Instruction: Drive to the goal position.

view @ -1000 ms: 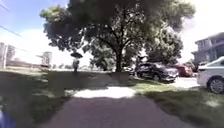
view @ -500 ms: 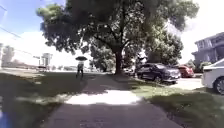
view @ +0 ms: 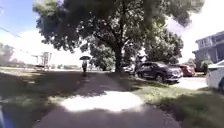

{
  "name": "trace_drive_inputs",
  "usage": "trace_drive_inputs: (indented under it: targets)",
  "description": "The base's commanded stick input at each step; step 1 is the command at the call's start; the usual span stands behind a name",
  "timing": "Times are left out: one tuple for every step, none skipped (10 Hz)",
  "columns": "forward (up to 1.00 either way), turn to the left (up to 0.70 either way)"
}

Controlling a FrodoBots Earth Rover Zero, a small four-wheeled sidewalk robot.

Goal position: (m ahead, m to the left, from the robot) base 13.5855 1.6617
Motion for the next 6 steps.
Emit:
trace_drive_inputs:
  targets:
    - [0.70,0.35]
    - [0.70,0.35]
    - [0.70,0.35]
    - [0.70,0.28]
    - [0.70,0.20]
    - [0.70,0.12]
